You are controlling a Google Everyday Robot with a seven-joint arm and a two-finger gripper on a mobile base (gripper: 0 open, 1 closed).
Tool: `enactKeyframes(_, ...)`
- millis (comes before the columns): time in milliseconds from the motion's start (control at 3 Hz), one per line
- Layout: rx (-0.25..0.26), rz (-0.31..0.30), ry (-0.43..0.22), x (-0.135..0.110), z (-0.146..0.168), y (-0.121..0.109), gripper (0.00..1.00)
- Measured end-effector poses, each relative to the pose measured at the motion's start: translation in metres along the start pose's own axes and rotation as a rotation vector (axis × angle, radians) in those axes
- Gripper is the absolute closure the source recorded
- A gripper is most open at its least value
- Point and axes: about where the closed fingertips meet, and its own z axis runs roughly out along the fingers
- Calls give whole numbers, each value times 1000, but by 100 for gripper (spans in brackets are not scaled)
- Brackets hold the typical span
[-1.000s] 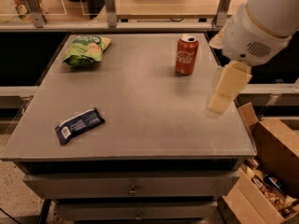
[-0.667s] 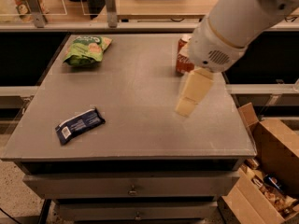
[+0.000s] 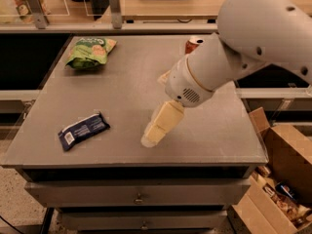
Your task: Move rxbar blueberry near green rice chip bag
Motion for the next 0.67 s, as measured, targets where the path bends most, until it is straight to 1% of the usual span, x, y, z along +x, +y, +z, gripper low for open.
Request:
enactKeyframes(333, 31, 7, -33, -8, 3, -6, 0)
enactKeyframes(667, 29, 5, -30, -8, 2, -5, 0)
